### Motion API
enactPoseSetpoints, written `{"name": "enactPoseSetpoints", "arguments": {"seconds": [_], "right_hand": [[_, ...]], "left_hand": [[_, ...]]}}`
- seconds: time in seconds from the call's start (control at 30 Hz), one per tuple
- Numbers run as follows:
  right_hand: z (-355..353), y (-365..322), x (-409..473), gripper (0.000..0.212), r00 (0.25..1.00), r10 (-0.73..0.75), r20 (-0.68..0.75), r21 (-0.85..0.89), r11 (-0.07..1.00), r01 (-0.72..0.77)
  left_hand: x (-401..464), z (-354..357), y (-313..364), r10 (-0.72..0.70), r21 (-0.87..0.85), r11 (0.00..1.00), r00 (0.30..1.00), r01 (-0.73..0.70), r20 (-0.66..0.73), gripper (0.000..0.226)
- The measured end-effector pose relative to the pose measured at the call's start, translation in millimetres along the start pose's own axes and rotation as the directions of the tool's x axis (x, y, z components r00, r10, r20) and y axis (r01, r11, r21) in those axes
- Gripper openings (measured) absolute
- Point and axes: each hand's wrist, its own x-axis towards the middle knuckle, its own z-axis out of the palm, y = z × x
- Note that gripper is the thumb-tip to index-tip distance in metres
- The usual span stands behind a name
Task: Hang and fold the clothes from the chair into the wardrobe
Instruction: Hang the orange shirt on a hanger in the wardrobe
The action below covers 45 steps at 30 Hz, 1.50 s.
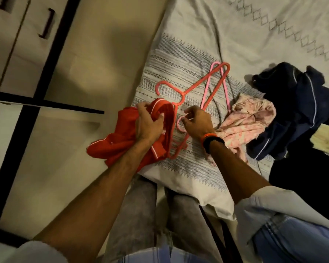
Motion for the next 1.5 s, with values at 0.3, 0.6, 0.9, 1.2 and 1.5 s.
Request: {"name": "enactPoseSetpoints", "arguments": {"seconds": [0.3, 0.6, 0.9, 1.2, 1.5], "right_hand": [[11, 3, 77, 0.077, 0.958, -0.277, 0.075, -0.411, 0.866, 0.283], [-22, -5, 84, 0.052, 0.894, -0.34, 0.292, -0.658, 0.607, 0.445], [-60, -18, 55, 0.05, 0.916, -0.213, 0.34, -0.637, 0.665, 0.391], [-67, -38, 3, 0.023, 0.981, -0.14, 0.132, -0.207, 0.964, 0.166], [-52, -95, -70, 0.027, 0.903, -0.416, 0.107, -0.179, 0.885, 0.429]], "left_hand": [[43, 23, -18, -0.097, -0.013, 0.995, 0.995, 0.098, 0.021, 0.041], [54, 25, -14, -0.219, -0.016, 0.976, 0.976, 0.219, -0.007, 0.042], [28, 10, 14, -0.264, 0.056, 0.963, 0.964, 0.265, -0.029, 0.057], [-12, -56, 9, -0.319, -0.222, 0.937, 0.923, 0.271, -0.215, 0.054], [-70, -154, -21, -0.251, -0.411, 0.908, 0.892, 0.082, -0.377, 0.027]]}}
